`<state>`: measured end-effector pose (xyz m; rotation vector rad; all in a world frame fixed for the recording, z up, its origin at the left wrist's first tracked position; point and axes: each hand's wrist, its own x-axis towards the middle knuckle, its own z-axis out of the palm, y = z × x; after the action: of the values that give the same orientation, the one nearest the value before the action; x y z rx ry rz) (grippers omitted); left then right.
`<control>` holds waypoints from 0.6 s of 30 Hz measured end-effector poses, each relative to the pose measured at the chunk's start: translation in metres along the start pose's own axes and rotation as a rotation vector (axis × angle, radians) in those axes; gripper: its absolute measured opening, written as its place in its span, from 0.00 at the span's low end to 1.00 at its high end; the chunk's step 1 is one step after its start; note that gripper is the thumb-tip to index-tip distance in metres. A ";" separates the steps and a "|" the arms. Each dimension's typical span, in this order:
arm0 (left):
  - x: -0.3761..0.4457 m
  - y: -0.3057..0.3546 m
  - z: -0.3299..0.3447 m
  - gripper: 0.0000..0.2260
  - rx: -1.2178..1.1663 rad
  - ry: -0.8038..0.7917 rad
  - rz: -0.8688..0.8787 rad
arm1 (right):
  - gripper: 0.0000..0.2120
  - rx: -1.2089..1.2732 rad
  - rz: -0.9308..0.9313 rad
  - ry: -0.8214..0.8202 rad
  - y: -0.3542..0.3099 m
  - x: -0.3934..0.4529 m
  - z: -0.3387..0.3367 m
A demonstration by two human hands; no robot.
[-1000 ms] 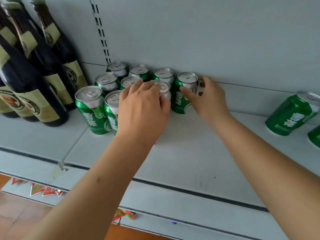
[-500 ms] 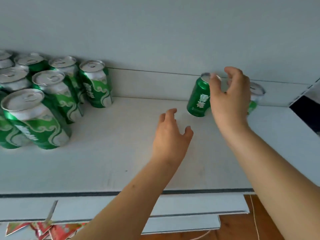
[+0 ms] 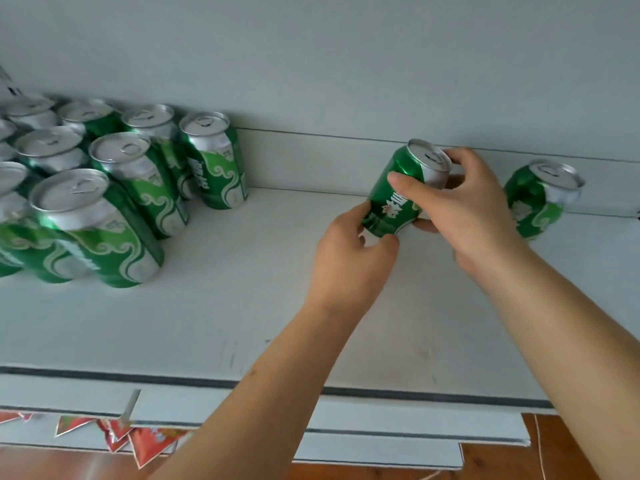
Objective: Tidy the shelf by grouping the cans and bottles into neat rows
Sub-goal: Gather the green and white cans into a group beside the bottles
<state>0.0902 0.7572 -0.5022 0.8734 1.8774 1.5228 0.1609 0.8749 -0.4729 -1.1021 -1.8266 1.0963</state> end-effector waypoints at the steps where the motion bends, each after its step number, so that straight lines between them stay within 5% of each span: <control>1: -0.008 -0.003 -0.012 0.25 0.002 0.039 0.018 | 0.31 0.041 0.009 -0.025 -0.007 -0.007 0.011; 12: -0.058 -0.035 -0.127 0.28 0.064 0.365 -0.074 | 0.24 -0.064 -0.311 -0.201 -0.071 -0.070 0.140; 18: -0.065 -0.040 -0.145 0.20 -0.056 0.324 -0.102 | 0.28 -0.089 -0.404 -0.195 -0.076 -0.076 0.175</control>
<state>0.0147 0.6127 -0.5114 0.5203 2.0566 1.7243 0.0125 0.7328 -0.4803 -0.6465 -2.1507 0.9111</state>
